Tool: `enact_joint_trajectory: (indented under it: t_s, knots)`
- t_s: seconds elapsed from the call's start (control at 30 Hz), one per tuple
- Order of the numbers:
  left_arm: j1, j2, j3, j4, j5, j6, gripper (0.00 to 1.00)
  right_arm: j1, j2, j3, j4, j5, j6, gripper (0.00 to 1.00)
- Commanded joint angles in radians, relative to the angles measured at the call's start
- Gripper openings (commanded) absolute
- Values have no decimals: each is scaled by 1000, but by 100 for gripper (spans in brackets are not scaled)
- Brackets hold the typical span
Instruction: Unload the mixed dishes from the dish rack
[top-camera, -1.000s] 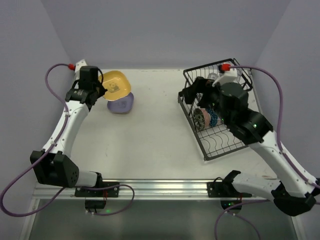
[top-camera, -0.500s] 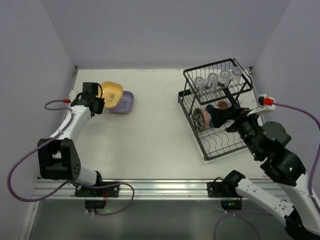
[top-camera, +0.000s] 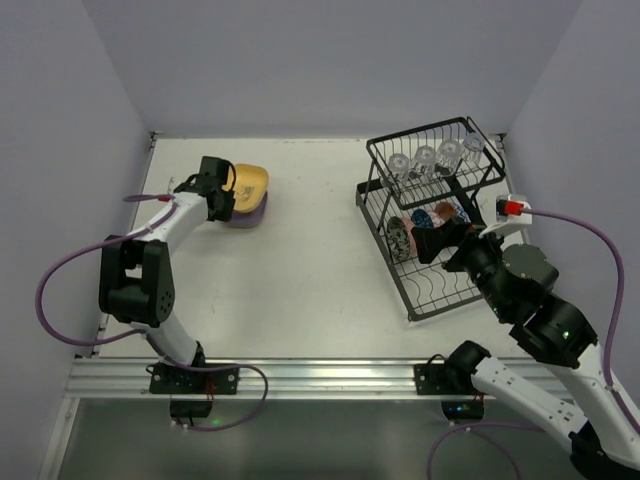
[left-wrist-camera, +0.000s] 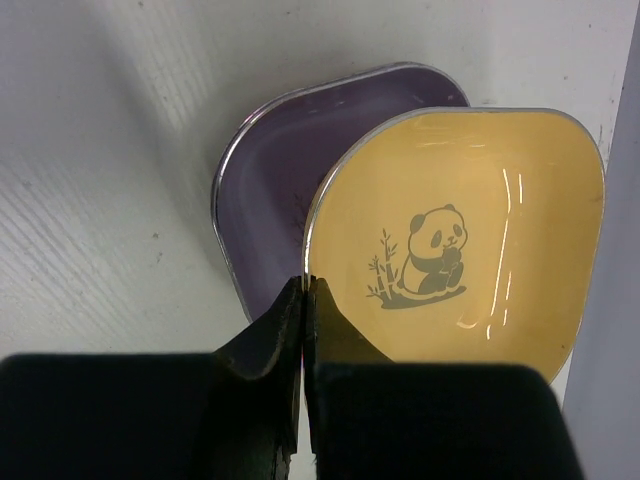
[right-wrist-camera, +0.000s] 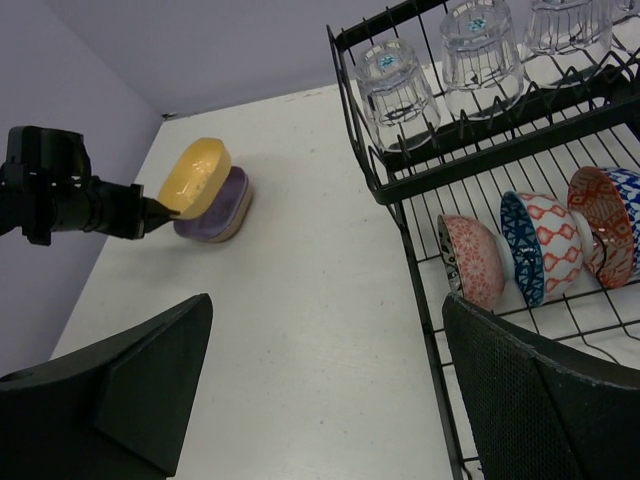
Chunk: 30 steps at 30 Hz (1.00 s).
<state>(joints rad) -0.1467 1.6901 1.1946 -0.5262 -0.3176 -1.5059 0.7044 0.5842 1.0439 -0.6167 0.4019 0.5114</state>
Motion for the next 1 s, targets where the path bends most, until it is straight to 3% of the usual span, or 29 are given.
enact_joint_trajectory:
  t_s: [0.0,0.53,0.63,0.8,0.83,0.97]
  knots:
    - [-1,-4,39,-1,-90,-65,0,-2,-17,-12,11,21,-17,99]
    - [-28,52,39,6,-130,-50,4,-3,-1,-35,11,35,-28,99]
    - [-30,51,48,12,-124,-34,11,-3,-6,-36,11,41,-31,99]
    - [-28,28,25,32,-113,-34,33,-3,12,-35,11,32,-30,99]
    - [-28,23,20,35,-113,-36,46,-3,16,-35,11,31,-31,99]
    - [-28,-24,7,51,-106,-31,73,-3,32,-36,12,34,-34,99]
